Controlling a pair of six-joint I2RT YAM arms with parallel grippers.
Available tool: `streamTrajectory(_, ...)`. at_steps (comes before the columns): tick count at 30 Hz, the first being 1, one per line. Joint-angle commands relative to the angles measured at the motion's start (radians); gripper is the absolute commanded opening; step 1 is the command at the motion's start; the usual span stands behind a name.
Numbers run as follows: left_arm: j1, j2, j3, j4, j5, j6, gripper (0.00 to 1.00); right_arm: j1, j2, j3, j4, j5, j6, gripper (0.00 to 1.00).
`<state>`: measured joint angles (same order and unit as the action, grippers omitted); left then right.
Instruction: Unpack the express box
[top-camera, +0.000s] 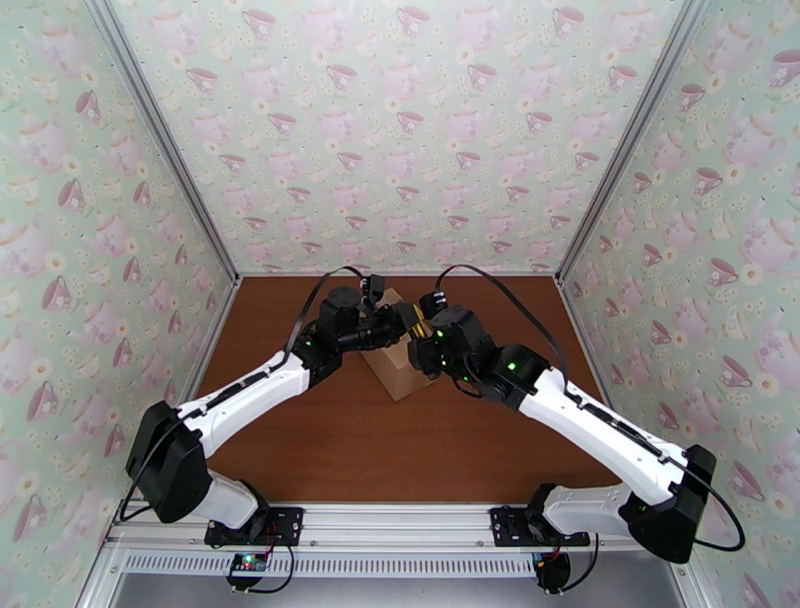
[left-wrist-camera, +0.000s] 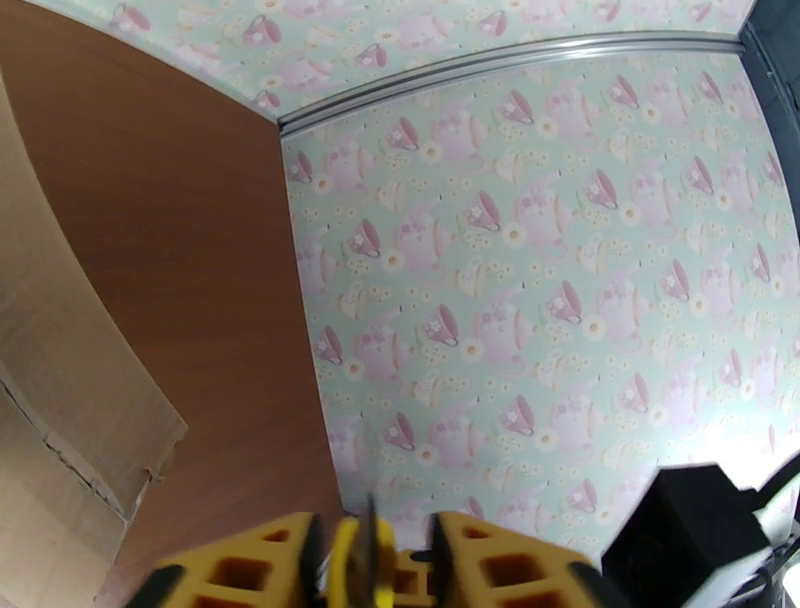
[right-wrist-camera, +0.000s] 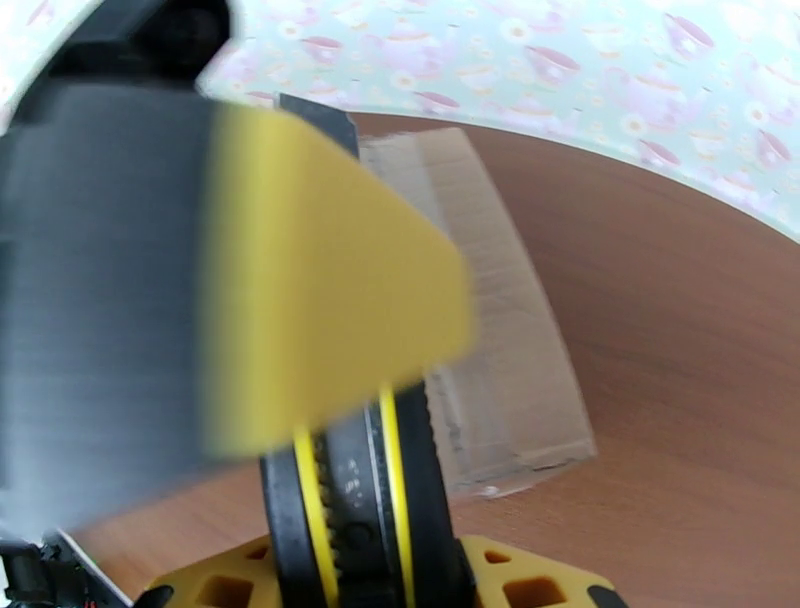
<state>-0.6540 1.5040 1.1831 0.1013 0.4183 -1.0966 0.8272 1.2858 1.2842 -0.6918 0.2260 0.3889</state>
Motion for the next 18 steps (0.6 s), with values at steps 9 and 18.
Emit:
streamTrajectory(9,0.005,-0.059,0.021,-0.017,-0.008,-0.002,0.64,-0.007,0.017,0.013,-0.078,0.046,0.025,0.00)
streamTrajectory(18,0.051,-0.159,-0.074,-0.141,-0.065,0.055,0.66,-0.006,-0.024,0.006,-0.230,0.099,0.027,0.00)
